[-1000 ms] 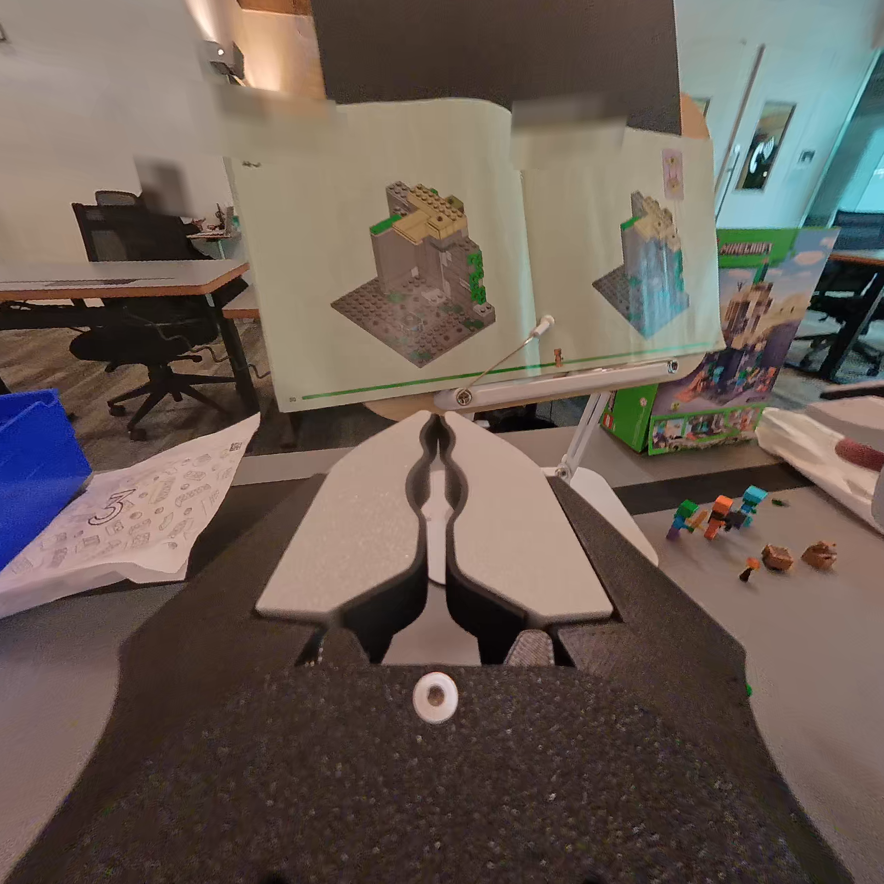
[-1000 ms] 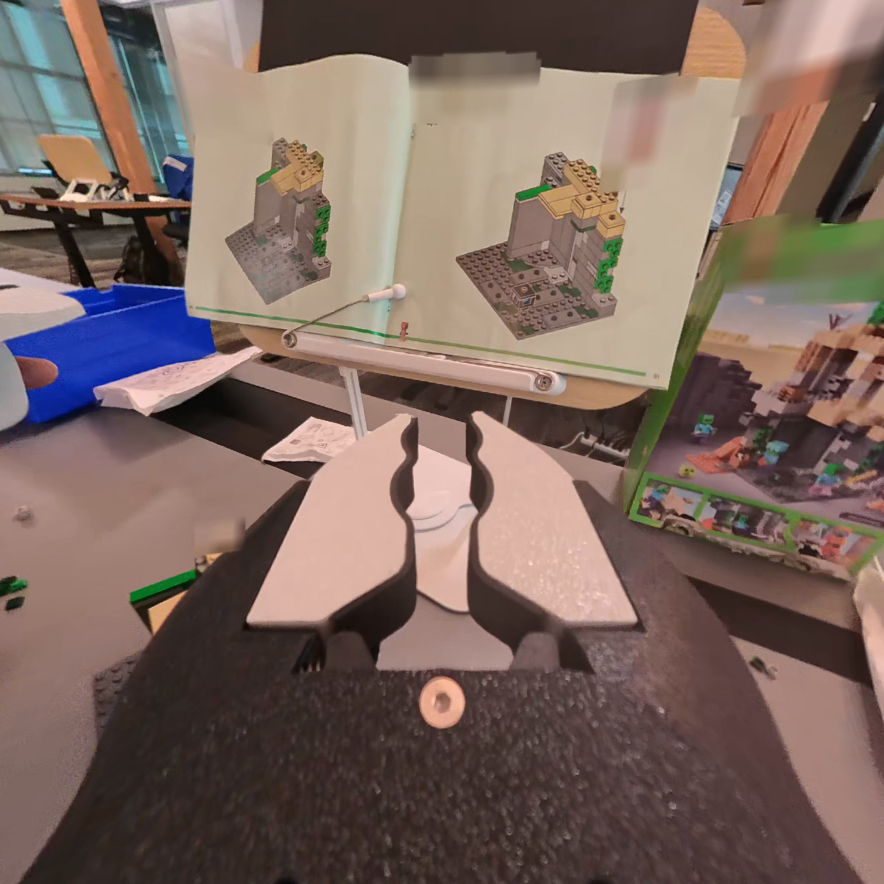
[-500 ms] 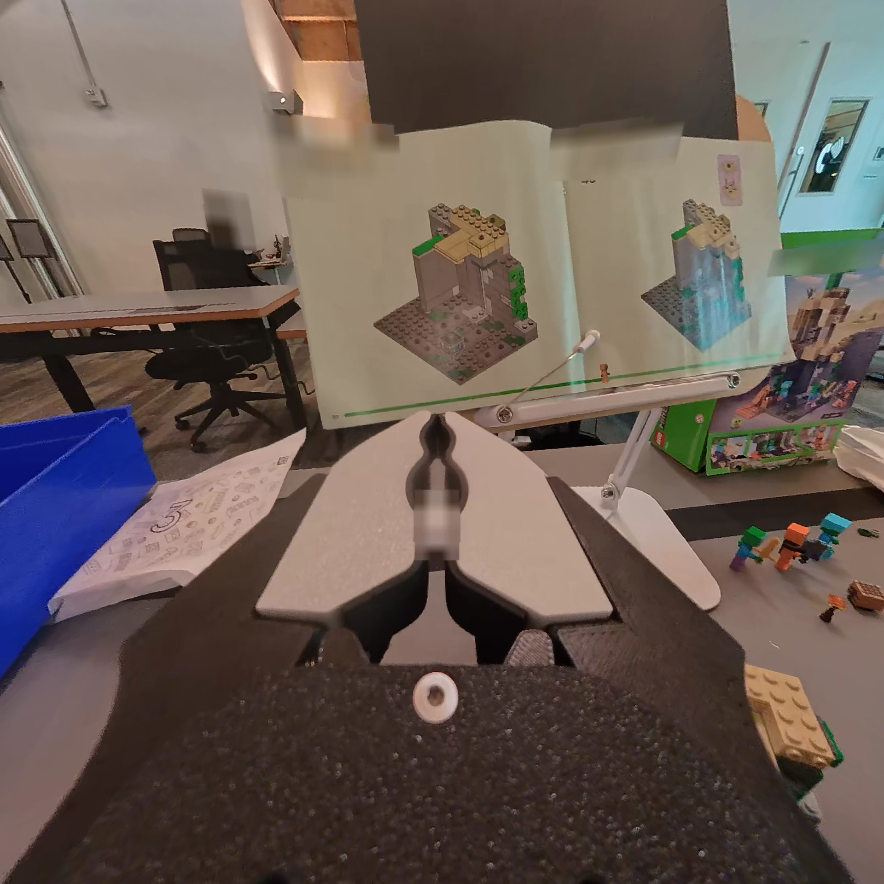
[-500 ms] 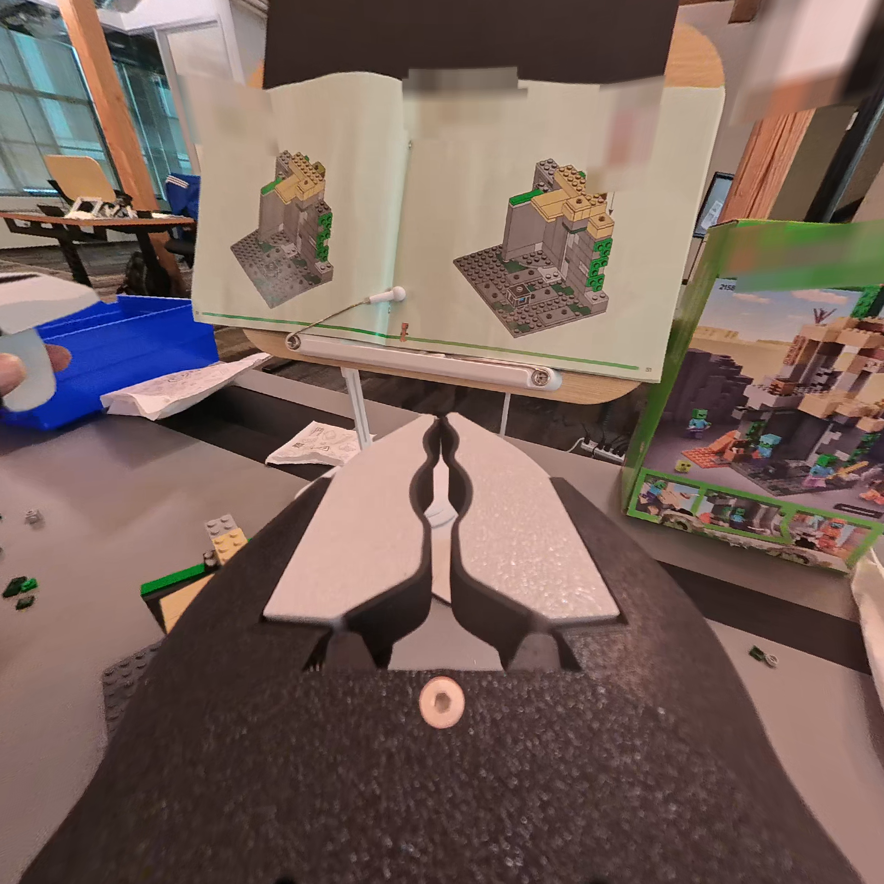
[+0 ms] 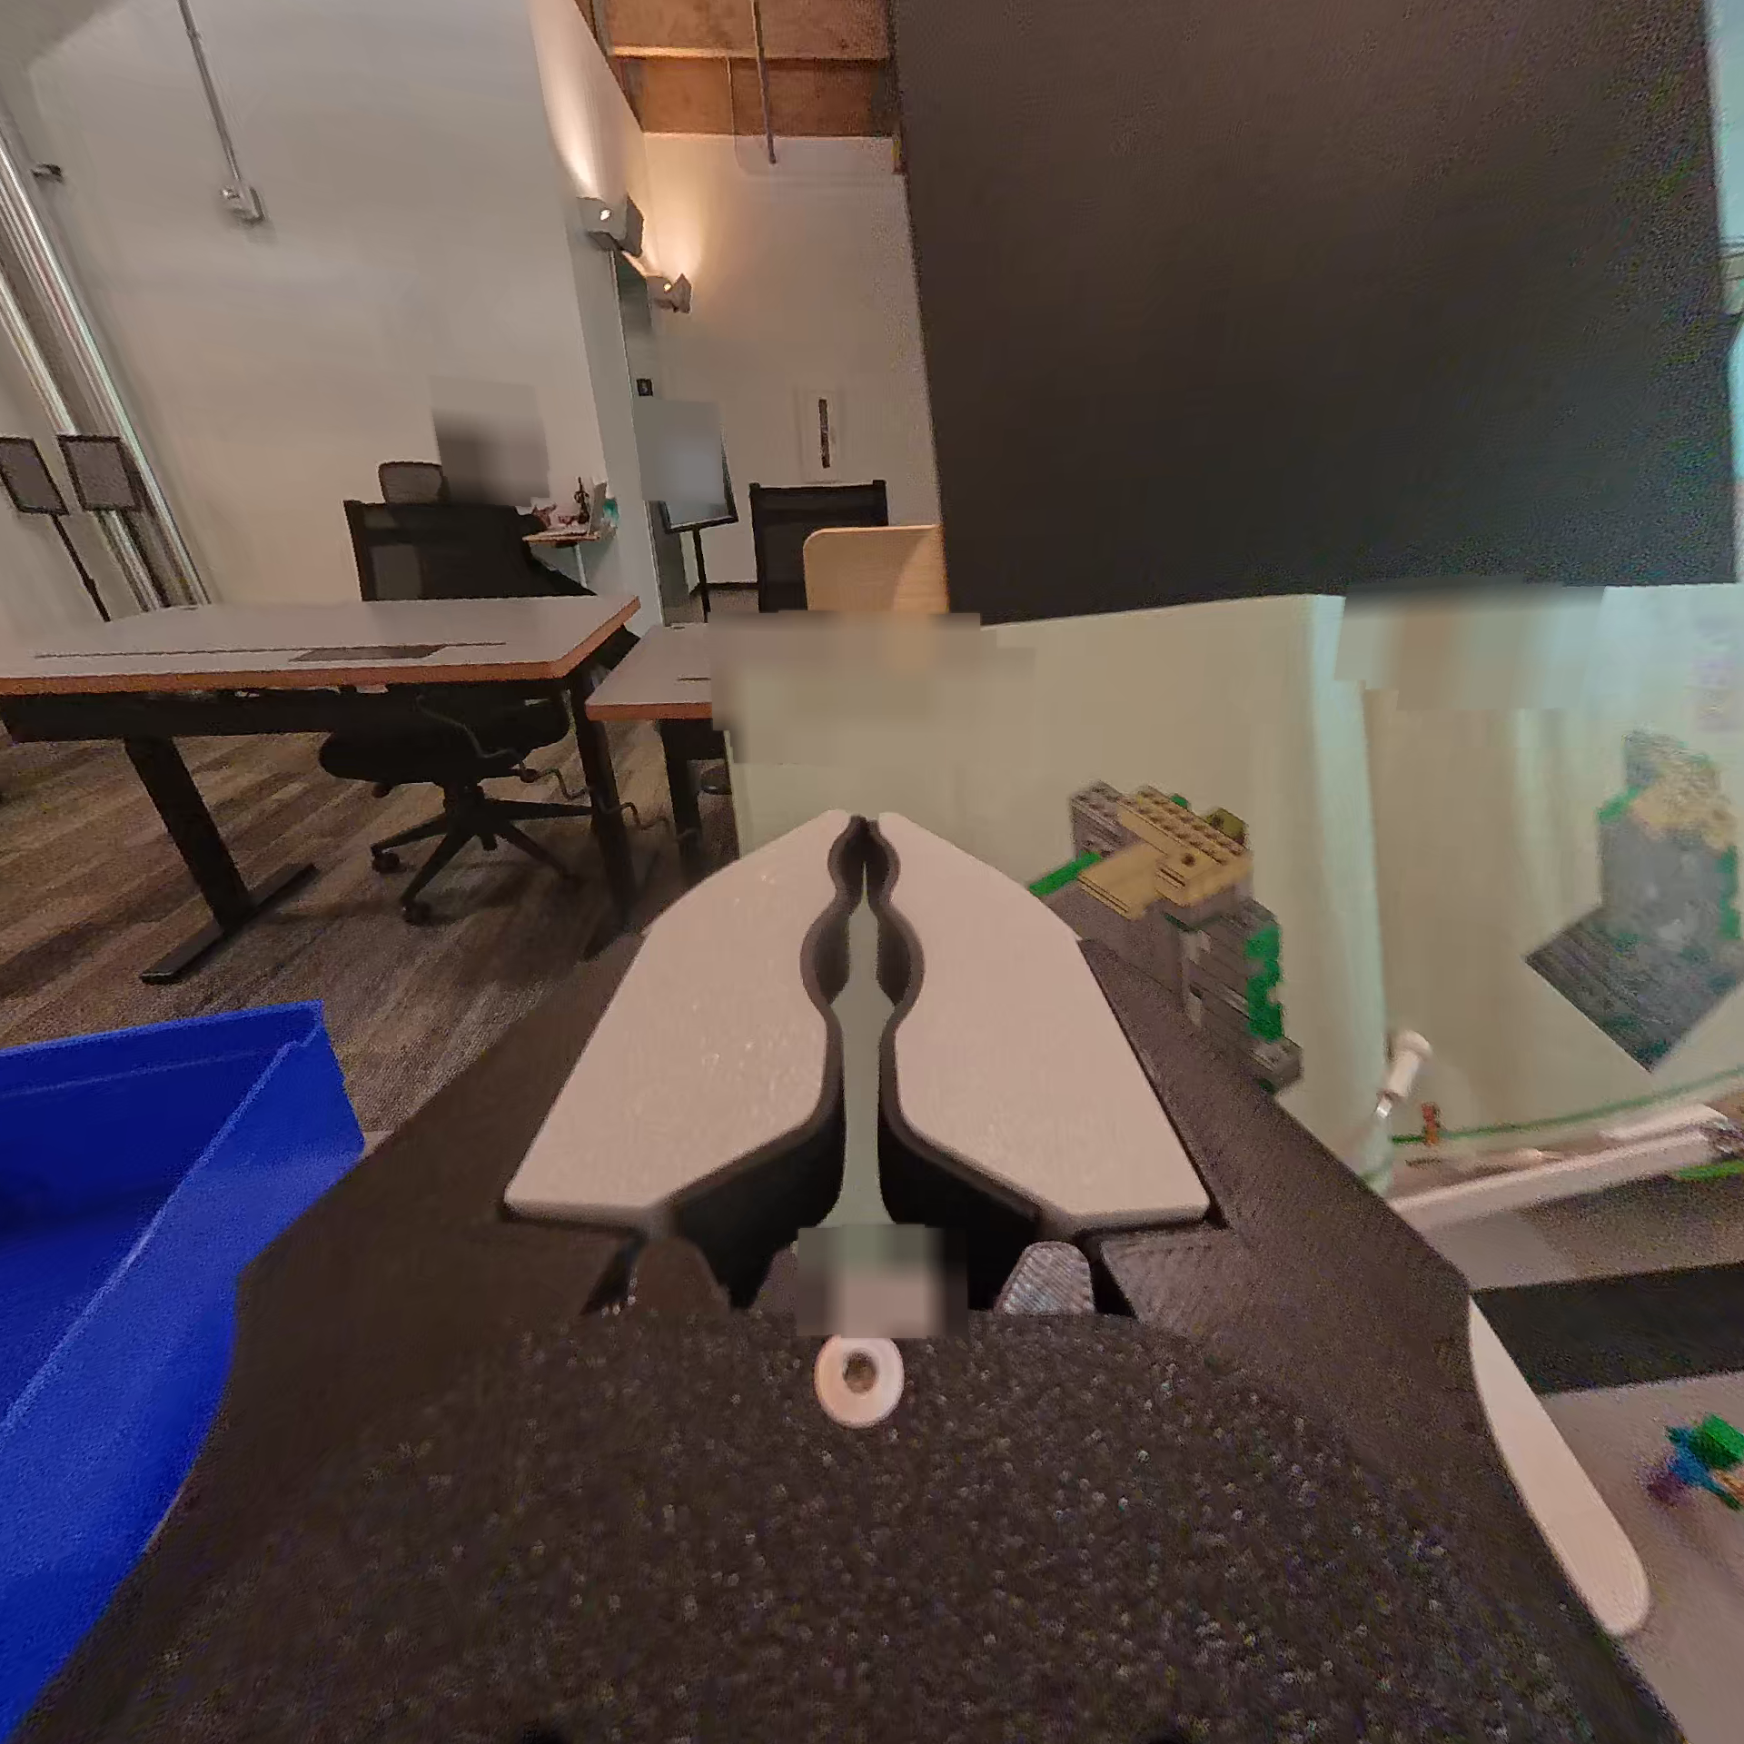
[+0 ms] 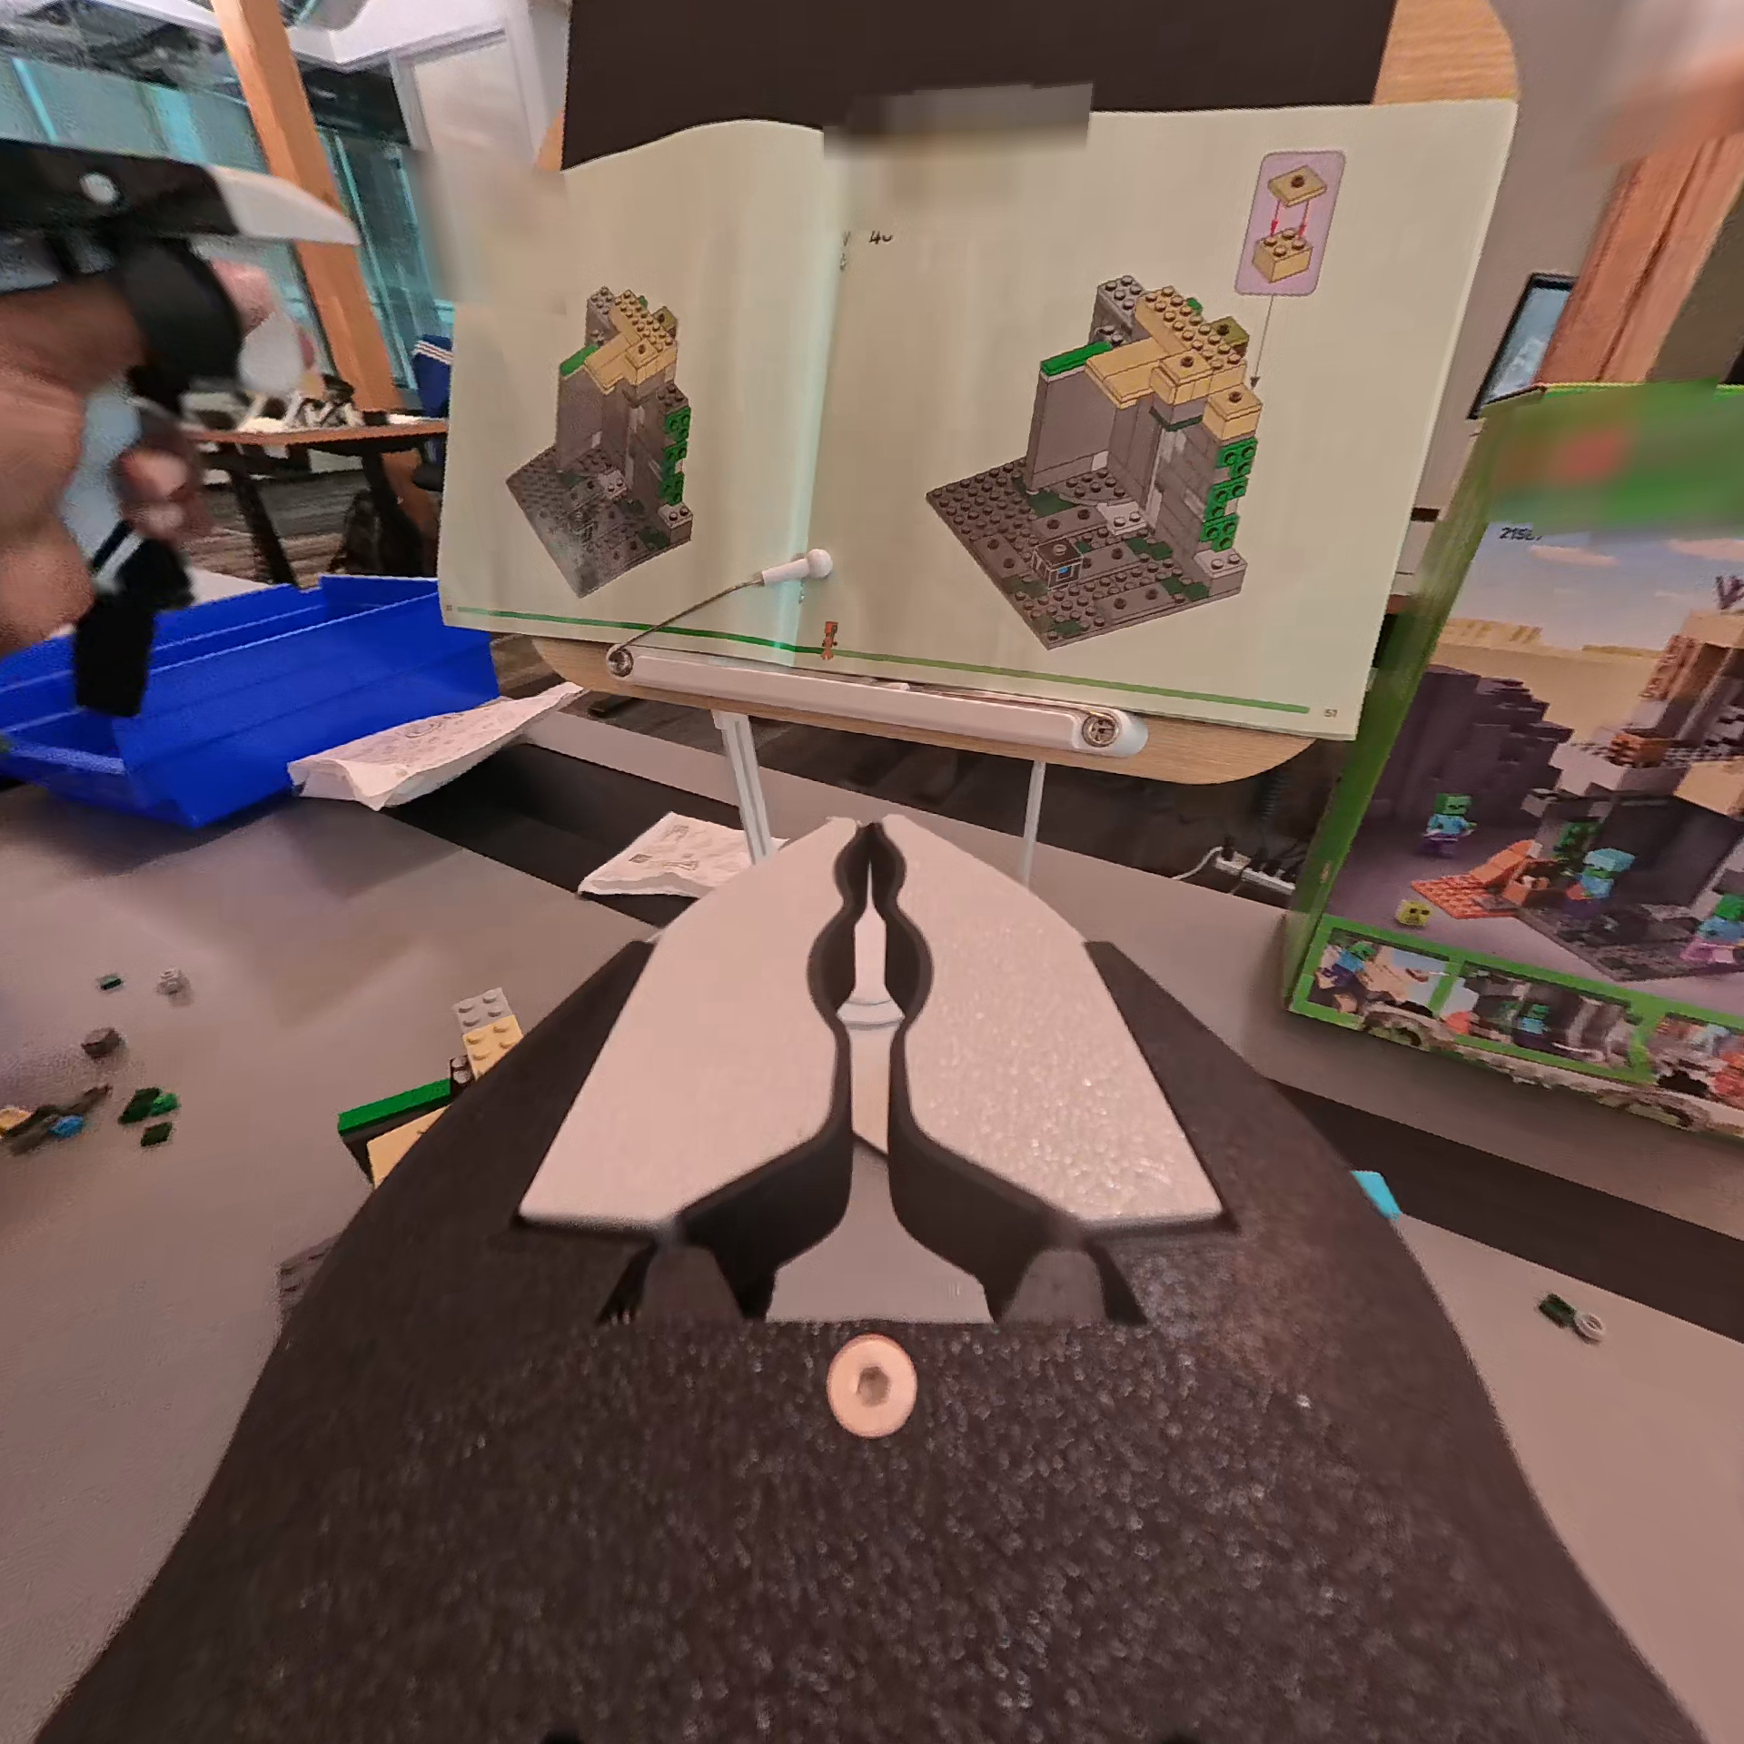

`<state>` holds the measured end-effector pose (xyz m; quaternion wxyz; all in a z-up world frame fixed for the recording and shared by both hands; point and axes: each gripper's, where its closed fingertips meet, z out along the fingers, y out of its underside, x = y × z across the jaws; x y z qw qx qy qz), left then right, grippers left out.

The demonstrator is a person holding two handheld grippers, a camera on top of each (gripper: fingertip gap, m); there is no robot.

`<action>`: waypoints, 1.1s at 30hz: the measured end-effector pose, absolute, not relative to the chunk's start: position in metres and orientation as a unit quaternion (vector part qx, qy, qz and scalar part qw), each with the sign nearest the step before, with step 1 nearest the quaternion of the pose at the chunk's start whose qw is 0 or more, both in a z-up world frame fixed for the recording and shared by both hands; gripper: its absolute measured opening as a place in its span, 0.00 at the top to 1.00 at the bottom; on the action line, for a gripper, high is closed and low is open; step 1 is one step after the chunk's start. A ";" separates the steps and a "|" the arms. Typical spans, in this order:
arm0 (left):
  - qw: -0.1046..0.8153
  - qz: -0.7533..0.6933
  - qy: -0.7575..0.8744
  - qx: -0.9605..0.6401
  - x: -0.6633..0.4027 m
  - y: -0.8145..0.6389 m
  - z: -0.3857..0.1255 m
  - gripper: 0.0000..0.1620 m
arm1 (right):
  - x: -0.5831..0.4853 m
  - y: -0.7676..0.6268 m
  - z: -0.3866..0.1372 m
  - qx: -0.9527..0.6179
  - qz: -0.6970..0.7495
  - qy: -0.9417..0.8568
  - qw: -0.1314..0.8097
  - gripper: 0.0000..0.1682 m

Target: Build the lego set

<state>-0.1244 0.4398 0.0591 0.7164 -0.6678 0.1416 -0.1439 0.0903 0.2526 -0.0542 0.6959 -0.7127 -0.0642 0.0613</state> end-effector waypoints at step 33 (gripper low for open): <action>0.707 -0.146 0.191 -0.665 -0.083 0.448 0.062 1.00 | 0.089 0.253 -0.060 -0.708 0.044 -0.101 0.697 1.00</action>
